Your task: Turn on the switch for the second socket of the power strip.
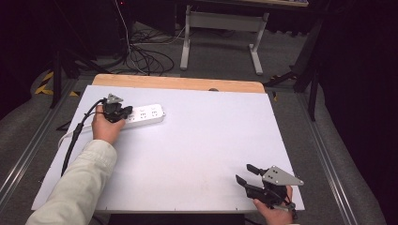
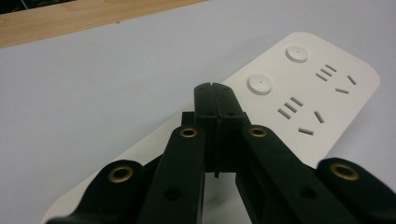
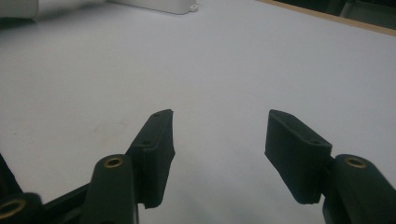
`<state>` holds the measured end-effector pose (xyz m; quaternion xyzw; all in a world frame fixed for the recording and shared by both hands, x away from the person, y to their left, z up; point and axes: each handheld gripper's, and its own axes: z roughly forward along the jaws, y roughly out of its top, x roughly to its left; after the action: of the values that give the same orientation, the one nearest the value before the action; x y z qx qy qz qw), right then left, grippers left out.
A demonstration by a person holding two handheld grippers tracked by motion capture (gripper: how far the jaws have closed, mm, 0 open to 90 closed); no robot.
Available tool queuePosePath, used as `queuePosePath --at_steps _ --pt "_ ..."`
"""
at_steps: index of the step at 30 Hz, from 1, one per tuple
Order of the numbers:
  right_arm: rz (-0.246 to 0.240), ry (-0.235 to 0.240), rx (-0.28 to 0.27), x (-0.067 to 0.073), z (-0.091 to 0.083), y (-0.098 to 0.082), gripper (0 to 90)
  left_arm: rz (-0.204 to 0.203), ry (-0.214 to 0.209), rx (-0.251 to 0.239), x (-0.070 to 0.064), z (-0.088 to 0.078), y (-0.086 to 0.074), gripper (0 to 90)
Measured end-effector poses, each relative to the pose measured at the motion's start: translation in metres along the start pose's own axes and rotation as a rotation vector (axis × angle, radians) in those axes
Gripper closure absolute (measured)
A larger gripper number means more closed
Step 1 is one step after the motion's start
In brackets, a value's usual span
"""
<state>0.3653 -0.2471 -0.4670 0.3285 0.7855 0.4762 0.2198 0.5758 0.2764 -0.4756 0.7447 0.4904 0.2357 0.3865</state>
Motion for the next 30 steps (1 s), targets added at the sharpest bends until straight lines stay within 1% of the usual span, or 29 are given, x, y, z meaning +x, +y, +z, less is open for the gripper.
queuePosePath --at_steps 9,10,11,13,17,18,19,20,23,25,30 --pt "-0.001 0.000 -0.001 -0.001 0.000 0.000 42.6 -0.013 -0.011 -0.003 0.001 0.000 0.001 90.0" --pt "0.003 -0.002 -0.001 -0.001 0.000 0.000 42.6 -0.003 -0.012 -0.014 0.001 0.000 0.002 89.9" --pt "0.003 -0.002 -0.001 -0.001 0.000 0.000 42.6 -0.003 -0.012 -0.014 0.001 0.000 0.002 89.9" --pt "0.005 -0.004 0.000 -0.001 0.001 0.000 42.6 -0.005 -0.017 -0.031 0.000 0.000 0.003 90.0" --pt "0.006 -0.003 0.002 -0.001 0.002 0.000 42.6 -0.008 -0.031 -0.032 -0.001 -0.001 0.003 89.9" --pt "0.005 -0.001 0.000 -0.001 0.002 0.001 42.5 -0.006 -0.032 -0.043 -0.002 -0.004 0.005 89.9" --pt "0.005 -0.001 0.000 -0.001 0.002 0.001 42.5 -0.006 -0.032 -0.043 -0.002 -0.004 0.005 89.9" --pt "0.005 0.000 0.001 -0.001 0.002 0.001 42.6 -0.011 -0.040 -0.054 -0.003 -0.009 0.008 89.9" --pt "0.002 0.002 -0.001 -0.002 0.003 0.001 42.6 -0.010 -0.034 -0.058 -0.004 -0.013 0.011 89.9" --pt "0.000 0.007 -0.002 -0.002 0.004 0.002 42.6 -0.012 -0.019 -0.061 -0.004 -0.018 0.013 89.9" --pt "-0.002 0.017 -0.002 -0.003 0.008 0.004 42.5 -0.008 -0.028 -0.076 -0.005 -0.030 0.017 89.8"
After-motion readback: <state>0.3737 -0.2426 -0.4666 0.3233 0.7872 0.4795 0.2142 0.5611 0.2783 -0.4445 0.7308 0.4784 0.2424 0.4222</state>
